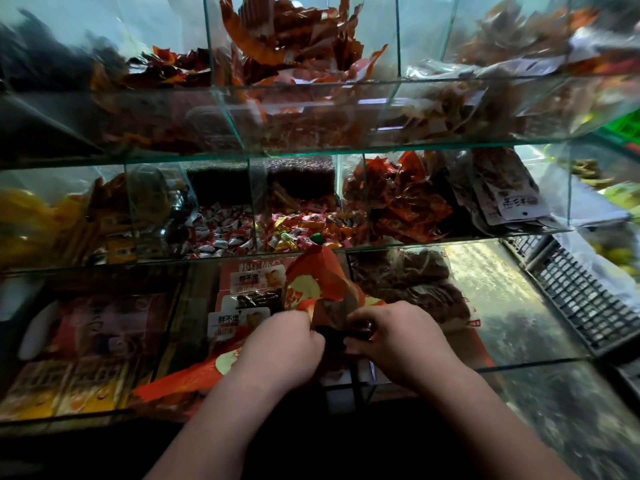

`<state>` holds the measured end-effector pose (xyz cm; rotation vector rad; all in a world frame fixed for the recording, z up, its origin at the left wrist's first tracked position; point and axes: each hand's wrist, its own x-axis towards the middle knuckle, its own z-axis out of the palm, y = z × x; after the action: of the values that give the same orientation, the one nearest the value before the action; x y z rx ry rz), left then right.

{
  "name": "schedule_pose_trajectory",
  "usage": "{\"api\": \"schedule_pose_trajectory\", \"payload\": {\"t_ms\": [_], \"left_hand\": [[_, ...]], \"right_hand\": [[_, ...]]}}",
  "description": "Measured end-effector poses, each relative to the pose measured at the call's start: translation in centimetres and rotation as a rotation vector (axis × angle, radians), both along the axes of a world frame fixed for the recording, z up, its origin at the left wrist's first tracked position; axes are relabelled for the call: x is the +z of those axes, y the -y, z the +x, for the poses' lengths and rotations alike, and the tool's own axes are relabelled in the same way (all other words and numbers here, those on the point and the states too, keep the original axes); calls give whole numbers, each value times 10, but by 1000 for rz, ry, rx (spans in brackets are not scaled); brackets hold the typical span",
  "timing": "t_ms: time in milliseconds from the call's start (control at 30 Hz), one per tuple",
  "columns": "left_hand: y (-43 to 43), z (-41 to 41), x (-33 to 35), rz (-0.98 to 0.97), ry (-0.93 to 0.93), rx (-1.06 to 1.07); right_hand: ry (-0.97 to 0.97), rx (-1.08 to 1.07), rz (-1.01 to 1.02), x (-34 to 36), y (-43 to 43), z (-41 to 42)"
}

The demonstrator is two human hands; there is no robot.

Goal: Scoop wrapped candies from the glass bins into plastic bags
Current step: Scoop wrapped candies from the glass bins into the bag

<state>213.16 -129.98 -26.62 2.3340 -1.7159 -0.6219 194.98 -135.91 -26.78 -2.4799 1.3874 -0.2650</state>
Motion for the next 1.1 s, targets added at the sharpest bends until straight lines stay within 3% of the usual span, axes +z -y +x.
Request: {"api": "schedule_pose_trajectory", "payload": {"t_ms": [167, 267, 400, 500, 633, 733, 900, 1000, 1100], "left_hand": [[3, -4, 13, -164, 72, -132], [2, -10, 7, -258, -139, -131], [-14, -19, -12, -381, -429, 91], [-14, -23, -6, -446, -528, 185], [3, -37, 39, -650, -584, 92], [21, -52, 76, -770, -553, -10], [51, -59, 113, -703, -446, -126], [53, -69, 129, -760, -417, -181], [59, -80, 150, -876, -370, -240]], "right_hand": [[-42, 55, -39, 22, -9, 2], [-75, 32, -11, 25, -8, 0], [-75, 27, 95, 25, 0, -2], [36, 2, 114, 34, 3, -6], [220, -52, 126, 68, 3, -24], [373, -107, 107, 99, 2, -40], [537, -274, 172, 118, 3, -44], [633, -343, 185, 119, 2, -47], [917, -348, 308, 128, -5, -47]]}}
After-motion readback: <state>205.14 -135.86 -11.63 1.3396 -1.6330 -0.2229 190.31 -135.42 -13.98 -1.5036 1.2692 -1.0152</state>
